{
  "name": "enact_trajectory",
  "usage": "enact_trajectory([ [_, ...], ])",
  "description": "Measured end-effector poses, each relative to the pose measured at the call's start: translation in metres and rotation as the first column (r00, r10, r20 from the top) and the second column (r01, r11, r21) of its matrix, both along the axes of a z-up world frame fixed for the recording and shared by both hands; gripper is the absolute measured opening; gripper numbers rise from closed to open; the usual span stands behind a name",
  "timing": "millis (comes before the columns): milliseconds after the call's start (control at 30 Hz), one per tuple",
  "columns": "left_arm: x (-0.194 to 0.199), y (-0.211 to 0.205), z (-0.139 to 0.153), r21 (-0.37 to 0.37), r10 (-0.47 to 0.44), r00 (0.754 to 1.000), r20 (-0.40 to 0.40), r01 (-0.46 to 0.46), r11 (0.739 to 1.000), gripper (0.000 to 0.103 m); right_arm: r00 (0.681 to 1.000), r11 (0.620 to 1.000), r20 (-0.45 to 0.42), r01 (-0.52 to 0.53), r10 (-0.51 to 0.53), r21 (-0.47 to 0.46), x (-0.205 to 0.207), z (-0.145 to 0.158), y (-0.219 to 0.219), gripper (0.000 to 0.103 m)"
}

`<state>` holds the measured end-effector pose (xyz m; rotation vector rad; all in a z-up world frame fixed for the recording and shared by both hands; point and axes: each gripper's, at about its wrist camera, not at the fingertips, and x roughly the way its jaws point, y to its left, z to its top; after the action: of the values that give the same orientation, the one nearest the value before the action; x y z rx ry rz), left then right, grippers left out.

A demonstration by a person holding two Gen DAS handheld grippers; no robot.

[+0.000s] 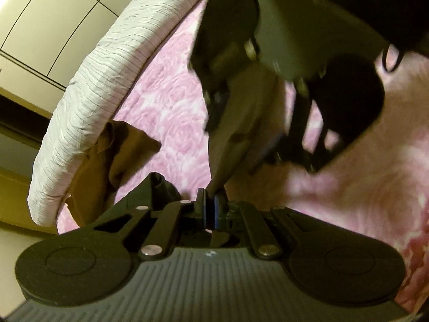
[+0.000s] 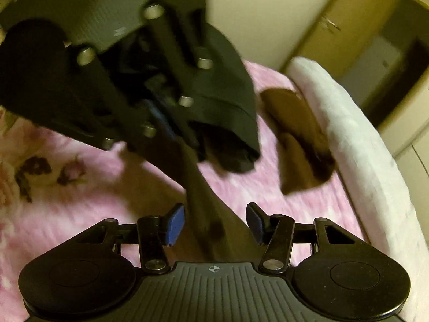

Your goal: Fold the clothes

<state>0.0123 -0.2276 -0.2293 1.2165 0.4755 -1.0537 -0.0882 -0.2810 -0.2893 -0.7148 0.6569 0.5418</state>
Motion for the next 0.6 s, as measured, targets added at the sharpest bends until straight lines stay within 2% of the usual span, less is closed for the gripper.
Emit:
enact_trajectory([
  [100,0.006,0.005,0.006,-0.043,0.025,0.999,-0.040,-0.027,0.999,0.004,0.998,0.997,0.016,-0.068,0.069,-0.029,0.002,-0.010,0.013,0.051],
  [133,0.008,0.007,0.007,-0.052,0.028,0.998,-0.049,-0.030,0.998,0.004,0.997,0.997,0.020,-0.077,0.078,-0.032,0.004,-0.012,0.016,0.036],
  [167,0.009,0.009,0.007,-0.055,0.032,0.998,-0.054,-0.035,0.998,0.006,0.997,0.997,0.022,-0.073,0.073,-0.032,0.006,-0.014,0.018,0.016],
  [200,0.010,0.012,0.008,-0.061,0.043,0.998,-0.056,-0.046,0.997,0.008,0.998,0.998,0.030,-0.059,0.061,-0.034,0.009,-0.015,0.020,0.005],
  [233,0.011,0.014,0.010,-0.068,0.057,0.997,-0.056,-0.060,0.996,0.009,0.998,0.999,0.036,-0.042,0.043,-0.028,0.012,-0.014,0.020,0.004],
  [300,0.014,0.020,0.018,-0.113,0.110,0.992,-0.060,-0.116,0.987,0.024,0.999,1.000,0.046,0.003,-0.003,0.008,0.020,-0.009,0.014,0.003],
  [367,0.021,0.024,0.030,-0.181,0.189,0.979,-0.079,-0.201,0.963,0.028,0.996,0.997,0.065,0.052,-0.056,0.053,0.030,0.005,0.001,0.003],
  [433,0.028,0.026,0.042,-0.243,0.264,0.959,-0.105,-0.282,0.928,0.028,0.988,0.986,0.089,0.118,-0.129,0.116,0.042,0.028,-0.021,0.003],
  [500,0.029,0.016,0.047,-0.259,0.301,0.945,-0.132,-0.326,0.909,0.028,0.960,0.947,0.104,0.232,-0.260,0.221,0.057,0.061,-0.064,0.003],
  [533,0.028,0.007,0.048,-0.256,0.307,0.940,-0.145,-0.336,0.907,0.028,0.935,0.909,0.101,0.299,-0.340,0.290,0.064,0.081,-0.093,0.003],
  [600,0.020,-0.020,0.045,-0.241,0.290,0.944,-0.156,-0.321,0.916,0.029,0.852,0.781,0.075,0.435,-0.518,0.449,0.066,0.123,-0.167,0.003],
])
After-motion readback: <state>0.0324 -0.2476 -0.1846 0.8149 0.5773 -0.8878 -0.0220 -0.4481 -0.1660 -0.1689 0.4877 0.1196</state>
